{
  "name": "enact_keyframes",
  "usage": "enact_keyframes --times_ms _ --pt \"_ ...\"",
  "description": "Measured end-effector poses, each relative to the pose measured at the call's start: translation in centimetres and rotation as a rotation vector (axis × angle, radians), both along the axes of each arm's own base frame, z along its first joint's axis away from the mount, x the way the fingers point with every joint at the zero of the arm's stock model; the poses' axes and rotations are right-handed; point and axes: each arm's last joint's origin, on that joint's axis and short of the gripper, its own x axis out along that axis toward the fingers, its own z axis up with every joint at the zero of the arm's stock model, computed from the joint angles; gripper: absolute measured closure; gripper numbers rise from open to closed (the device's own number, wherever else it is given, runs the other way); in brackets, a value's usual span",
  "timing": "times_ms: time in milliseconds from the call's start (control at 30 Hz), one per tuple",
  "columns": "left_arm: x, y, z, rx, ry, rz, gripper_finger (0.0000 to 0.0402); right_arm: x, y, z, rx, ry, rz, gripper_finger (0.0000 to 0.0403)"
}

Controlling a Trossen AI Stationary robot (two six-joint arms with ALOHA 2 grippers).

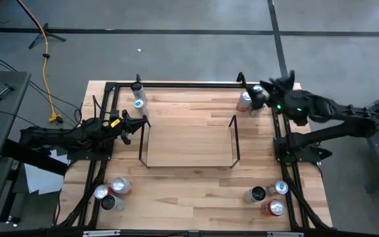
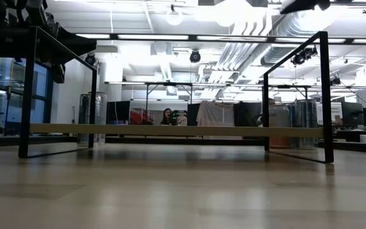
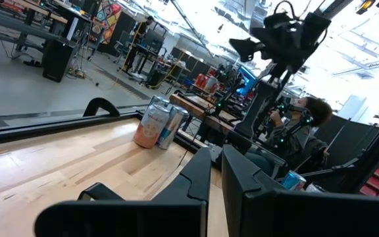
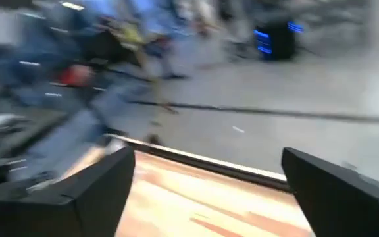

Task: Place canned beverage on shelf
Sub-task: Put the blue soda can on the shelf

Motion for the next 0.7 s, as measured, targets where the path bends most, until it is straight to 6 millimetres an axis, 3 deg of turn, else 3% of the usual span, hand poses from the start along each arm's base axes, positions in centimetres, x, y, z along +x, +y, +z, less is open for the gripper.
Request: enact_keyframes --times_ms 200,333,533,700 --pt "0.0 0.0 0.0 0.0 0.0 0.0 0.0401 1.3 -3.3 1.0 0.278 0.183 -0.22 0.0013" --pt "0.0 0.0 0.0 0.0 0.0 0.0 0.0401 1.0 -6.7 0.4 0.521 0.439 -0.299 0.0013" --pt "0.0 0.0 0.0 0.0 0.0 0.0 0.0401 0.8 -12.0 -1.9 0.762 0.672 -0.183 0.0013" --pt "0.0 0.0 0.0 0.0 0.0 0.0 0.0401 0.8 -14.5 -3.3 0.775 0.817 -0.071 0.0013"
